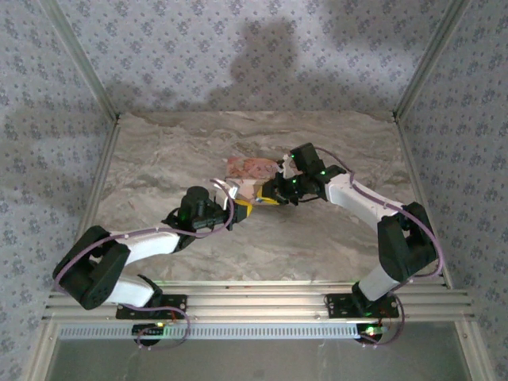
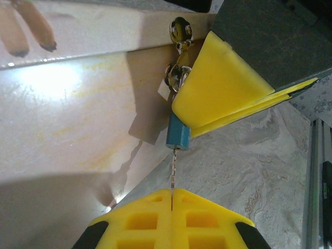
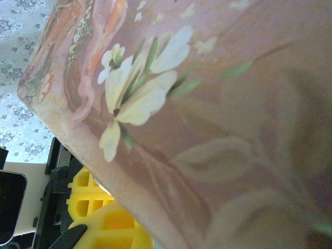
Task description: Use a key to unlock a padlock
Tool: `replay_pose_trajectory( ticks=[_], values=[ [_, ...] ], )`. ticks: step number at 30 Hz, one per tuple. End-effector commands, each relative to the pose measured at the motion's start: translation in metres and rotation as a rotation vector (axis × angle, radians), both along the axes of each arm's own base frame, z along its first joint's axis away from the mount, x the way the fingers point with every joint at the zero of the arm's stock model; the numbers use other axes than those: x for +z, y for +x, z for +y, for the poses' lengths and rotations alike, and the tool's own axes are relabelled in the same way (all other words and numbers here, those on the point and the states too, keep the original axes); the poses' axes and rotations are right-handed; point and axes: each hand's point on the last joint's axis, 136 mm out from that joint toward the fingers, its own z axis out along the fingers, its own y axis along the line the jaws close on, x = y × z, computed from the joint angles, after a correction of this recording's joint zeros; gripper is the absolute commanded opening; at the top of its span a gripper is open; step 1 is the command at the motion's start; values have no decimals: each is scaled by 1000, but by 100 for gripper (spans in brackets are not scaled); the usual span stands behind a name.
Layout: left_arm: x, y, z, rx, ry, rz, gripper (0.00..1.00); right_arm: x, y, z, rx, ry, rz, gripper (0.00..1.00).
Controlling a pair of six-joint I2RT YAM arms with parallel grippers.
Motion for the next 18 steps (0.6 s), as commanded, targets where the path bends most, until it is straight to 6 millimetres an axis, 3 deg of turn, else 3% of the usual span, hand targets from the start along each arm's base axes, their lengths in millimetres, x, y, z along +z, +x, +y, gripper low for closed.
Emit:
replay_pose_trajectory(
  ticks=[1,18],
  values=[
    [7,-3,-5,-25,-29,-24,0,25,8,10,16,62,-54,0],
    [12,2,-10,-32,-40,-35,0,23,7,14,27,72,-46,0]
  ],
)
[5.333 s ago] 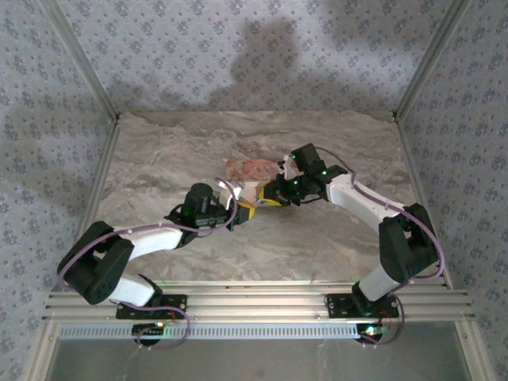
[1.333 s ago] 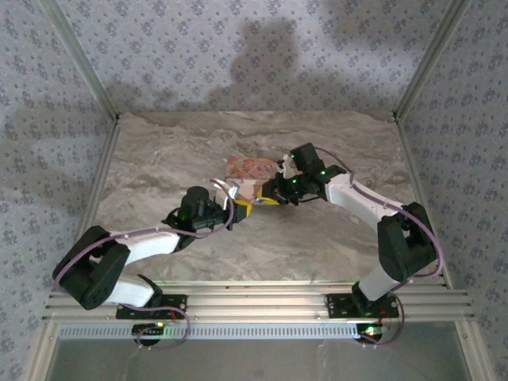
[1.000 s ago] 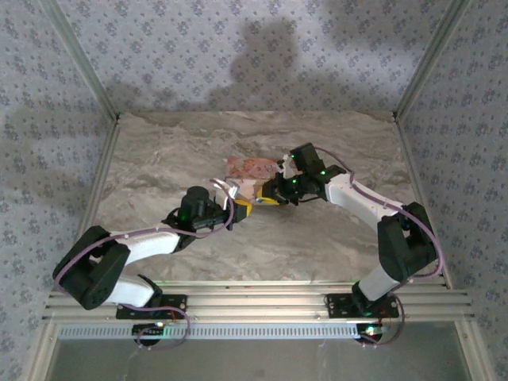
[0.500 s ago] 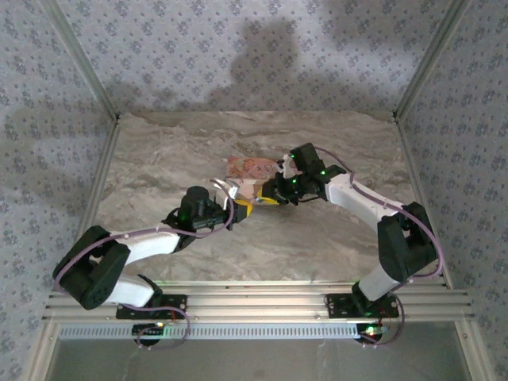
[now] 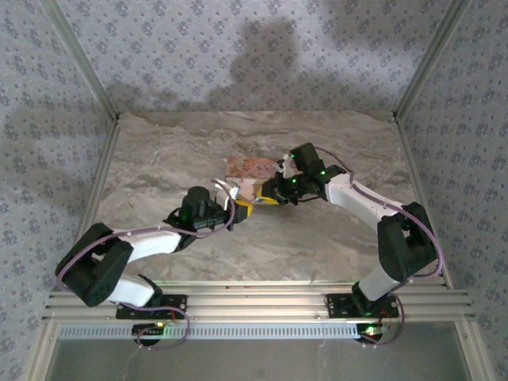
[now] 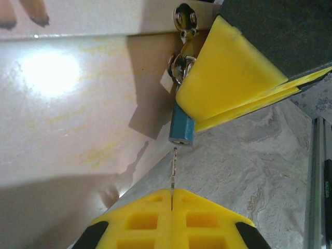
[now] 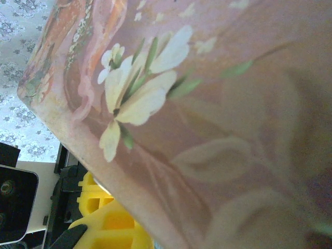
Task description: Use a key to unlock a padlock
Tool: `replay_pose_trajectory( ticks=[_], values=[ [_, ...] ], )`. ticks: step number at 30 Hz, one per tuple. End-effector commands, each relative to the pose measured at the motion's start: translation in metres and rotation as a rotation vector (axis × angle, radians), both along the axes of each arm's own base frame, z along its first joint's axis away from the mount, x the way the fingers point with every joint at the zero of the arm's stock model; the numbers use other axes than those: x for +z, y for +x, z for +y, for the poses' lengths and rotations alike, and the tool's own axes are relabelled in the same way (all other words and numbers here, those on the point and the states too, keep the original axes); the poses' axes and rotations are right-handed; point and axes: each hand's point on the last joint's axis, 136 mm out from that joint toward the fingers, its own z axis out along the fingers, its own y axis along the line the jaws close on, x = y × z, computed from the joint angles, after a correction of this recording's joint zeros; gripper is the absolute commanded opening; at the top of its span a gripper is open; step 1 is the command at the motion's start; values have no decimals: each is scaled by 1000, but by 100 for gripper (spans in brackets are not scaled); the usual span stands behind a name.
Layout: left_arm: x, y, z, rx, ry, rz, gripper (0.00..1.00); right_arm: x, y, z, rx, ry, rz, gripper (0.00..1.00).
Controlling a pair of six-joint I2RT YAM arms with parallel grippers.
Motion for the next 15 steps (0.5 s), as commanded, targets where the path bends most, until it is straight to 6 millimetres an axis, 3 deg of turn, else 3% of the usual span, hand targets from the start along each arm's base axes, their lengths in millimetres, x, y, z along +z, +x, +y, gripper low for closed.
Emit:
replay_pose_trajectory(
  ticks=[1,15],
  values=[
    [17,1,-8,-26,-44,-44,0,23,6,13,32,68,-50,0],
    [21,-3,-4,-23,-52,-57,0,20,8,11,25,56,-50,0]
  ],
)
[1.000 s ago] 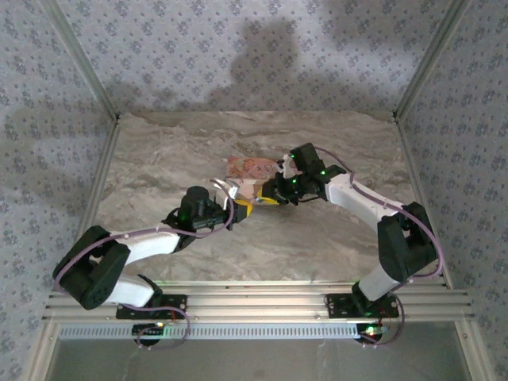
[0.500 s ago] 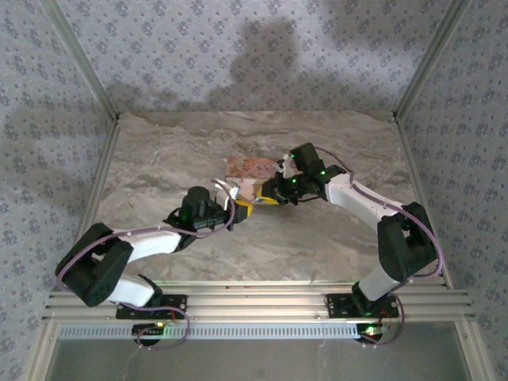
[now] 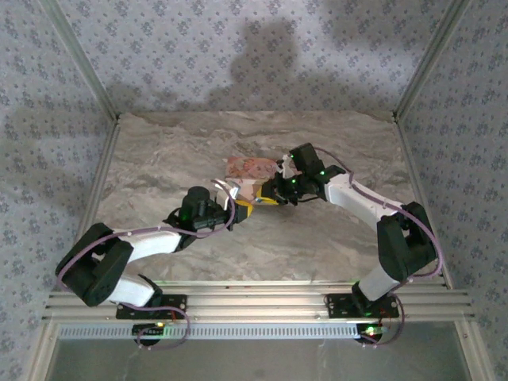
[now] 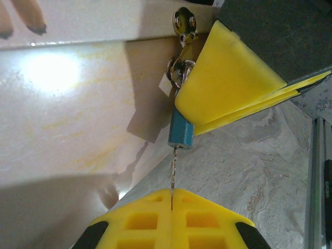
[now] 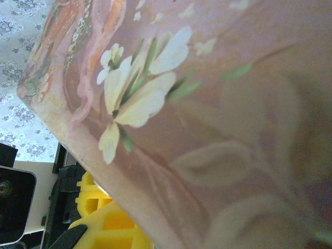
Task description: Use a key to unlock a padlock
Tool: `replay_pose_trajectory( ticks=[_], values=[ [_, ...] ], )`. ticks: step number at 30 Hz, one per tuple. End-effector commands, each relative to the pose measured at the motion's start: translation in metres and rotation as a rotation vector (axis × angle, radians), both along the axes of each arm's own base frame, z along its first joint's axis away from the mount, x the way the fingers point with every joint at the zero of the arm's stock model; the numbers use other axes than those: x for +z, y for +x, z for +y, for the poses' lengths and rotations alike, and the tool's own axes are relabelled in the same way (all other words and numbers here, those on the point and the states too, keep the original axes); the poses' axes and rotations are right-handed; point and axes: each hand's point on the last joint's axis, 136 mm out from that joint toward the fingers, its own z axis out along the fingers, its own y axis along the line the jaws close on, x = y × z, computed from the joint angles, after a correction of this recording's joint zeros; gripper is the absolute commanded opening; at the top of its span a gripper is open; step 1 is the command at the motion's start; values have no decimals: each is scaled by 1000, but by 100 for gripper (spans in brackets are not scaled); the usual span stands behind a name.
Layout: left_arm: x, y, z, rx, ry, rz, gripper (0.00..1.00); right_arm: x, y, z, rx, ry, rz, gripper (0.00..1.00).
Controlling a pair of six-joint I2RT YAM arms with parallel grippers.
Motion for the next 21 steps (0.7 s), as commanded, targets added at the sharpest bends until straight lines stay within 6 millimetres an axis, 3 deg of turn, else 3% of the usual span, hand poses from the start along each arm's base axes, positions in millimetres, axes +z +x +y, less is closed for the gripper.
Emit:
replay_pose_trajectory(
  ticks=[1,21],
  values=[
    [20,-4,-4,-22,-51,-53,0,21,8,11,23,56,-53,0],
    [23,1,-10,-27,-68,-45,0,20,6,15,31,55,-53,0]
  ],
)
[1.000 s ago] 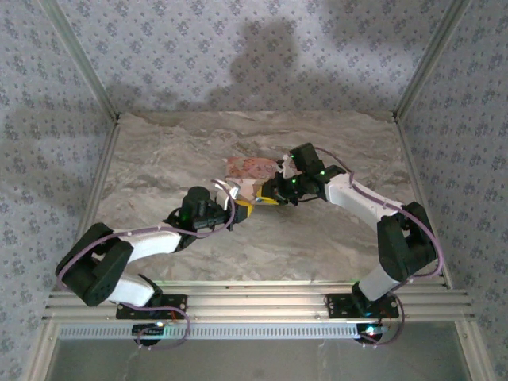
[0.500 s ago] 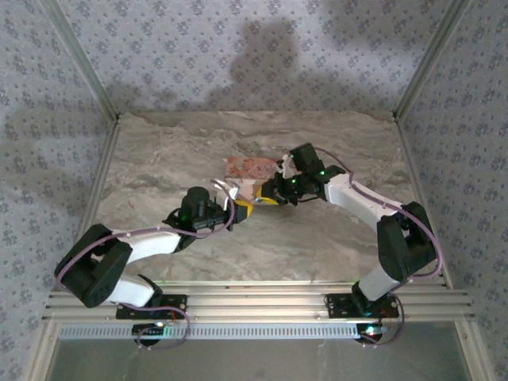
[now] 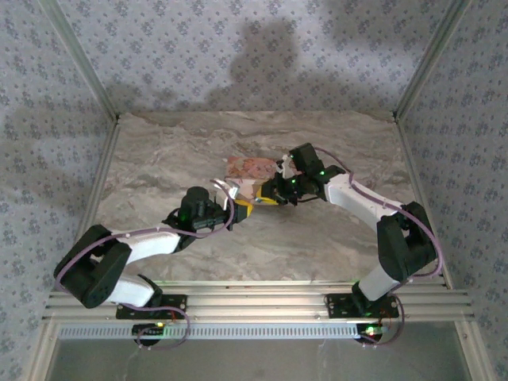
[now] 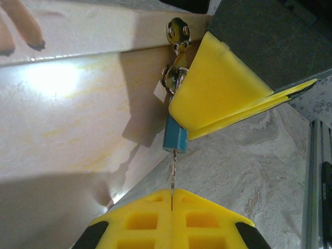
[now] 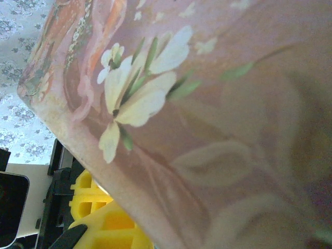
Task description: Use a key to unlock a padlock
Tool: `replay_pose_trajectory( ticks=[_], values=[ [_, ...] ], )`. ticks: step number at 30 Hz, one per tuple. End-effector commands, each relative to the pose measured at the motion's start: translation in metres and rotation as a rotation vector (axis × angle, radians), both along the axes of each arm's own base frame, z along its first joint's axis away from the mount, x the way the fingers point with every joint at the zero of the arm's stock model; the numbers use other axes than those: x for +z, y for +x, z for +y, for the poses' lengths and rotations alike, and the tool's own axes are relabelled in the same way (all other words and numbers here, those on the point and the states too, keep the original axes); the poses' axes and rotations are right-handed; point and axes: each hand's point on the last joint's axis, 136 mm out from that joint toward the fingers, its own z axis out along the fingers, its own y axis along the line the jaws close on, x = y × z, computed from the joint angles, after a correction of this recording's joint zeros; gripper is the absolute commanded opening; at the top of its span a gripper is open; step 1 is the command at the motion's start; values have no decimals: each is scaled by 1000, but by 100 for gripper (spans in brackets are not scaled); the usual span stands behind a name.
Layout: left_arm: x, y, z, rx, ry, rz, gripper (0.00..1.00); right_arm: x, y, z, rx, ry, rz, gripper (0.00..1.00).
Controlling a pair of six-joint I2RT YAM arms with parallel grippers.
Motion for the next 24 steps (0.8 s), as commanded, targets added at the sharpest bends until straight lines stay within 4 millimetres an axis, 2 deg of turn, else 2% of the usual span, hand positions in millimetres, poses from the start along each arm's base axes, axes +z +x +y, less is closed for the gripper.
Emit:
replay_pose_trajectory(
  ticks=[1,8,18,24],
  values=[
    [19,3,-11,-28,-59,-39,0,20,7,14,28,56,-51,0],
    [23,8,-10,-6,-88,-32,0,17,5,16,35,53,-49,0],
    [37,16,-3,-14,-219,4,0,11,0,13,41,49,-50,0],
    [40,14,-10,-65,-267,28,0,12,0,14,46,61,-57,0]
  ],
)
